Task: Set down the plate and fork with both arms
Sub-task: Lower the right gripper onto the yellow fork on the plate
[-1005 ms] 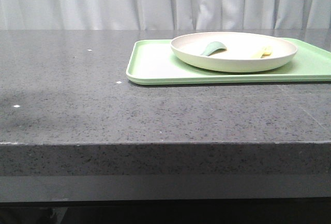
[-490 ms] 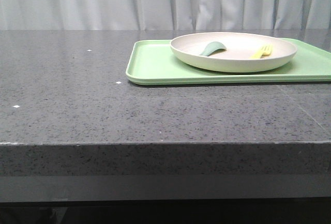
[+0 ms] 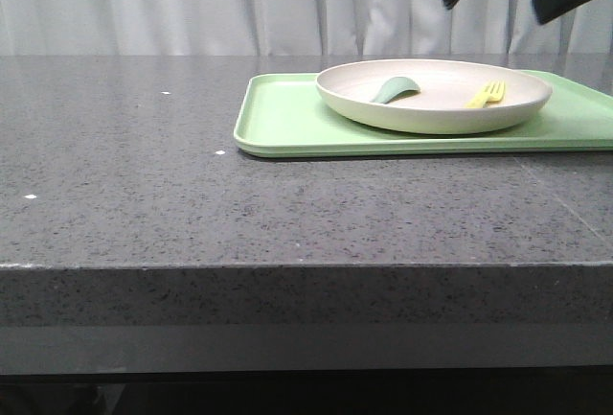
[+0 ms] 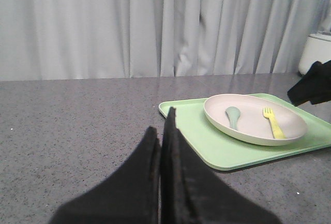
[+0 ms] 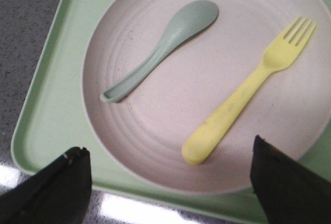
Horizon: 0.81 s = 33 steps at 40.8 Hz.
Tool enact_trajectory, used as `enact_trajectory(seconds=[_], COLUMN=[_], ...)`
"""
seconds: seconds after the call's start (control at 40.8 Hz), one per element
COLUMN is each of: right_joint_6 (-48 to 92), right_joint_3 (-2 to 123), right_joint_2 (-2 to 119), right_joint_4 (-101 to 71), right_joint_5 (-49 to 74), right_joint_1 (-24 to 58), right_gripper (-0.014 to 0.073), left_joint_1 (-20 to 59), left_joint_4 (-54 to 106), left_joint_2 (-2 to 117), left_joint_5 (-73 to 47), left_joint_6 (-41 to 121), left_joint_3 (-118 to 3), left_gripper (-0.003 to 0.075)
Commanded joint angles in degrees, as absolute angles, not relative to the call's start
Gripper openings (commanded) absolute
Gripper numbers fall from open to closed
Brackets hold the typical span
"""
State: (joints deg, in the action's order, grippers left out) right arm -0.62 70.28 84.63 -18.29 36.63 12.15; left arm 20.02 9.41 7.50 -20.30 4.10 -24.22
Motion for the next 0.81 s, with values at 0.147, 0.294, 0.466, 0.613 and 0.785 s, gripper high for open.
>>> enact_trajectory(seconds=[0.147,0.294,0.466,0.613,0.785], right_joint_6=[-4.3,-4.3,-4.3,-4.3,-4.3], right_joint_3=[81.6,83.0,83.1,83.1,83.1], right_joint_2=[94.8,98.4,101.4,102.1,102.1], right_joint_4=[-19.0,-19.0,-19.0,-19.0,-19.0], right_joint_5=[40.1,39.5,37.6,37.7,38.1], right_joint_1=[8.6,8.1,8.2,8.2,8.2], right_gripper=[0.0643,0.0643,0.0643,0.0591,0.0317], left_joint_1=[19.9,19.9,19.9,19.9,19.9], left_joint_4=[9.7,9.7,9.7,9.7,9.7], left_joint_2=[8.7,8.7,8.7,8.7,8.7], left_joint_5=[-15.5,-15.5,-15.5,-15.5,-15.5], left_joint_6=[4.2,4.2,4.2,4.2,4.2], left_joint_3=[-25.7,-25.7,-25.7,-25.7,-25.7], left_gripper=[-0.0018,-0.0018,-0.0018,-0.0018,-0.0018])
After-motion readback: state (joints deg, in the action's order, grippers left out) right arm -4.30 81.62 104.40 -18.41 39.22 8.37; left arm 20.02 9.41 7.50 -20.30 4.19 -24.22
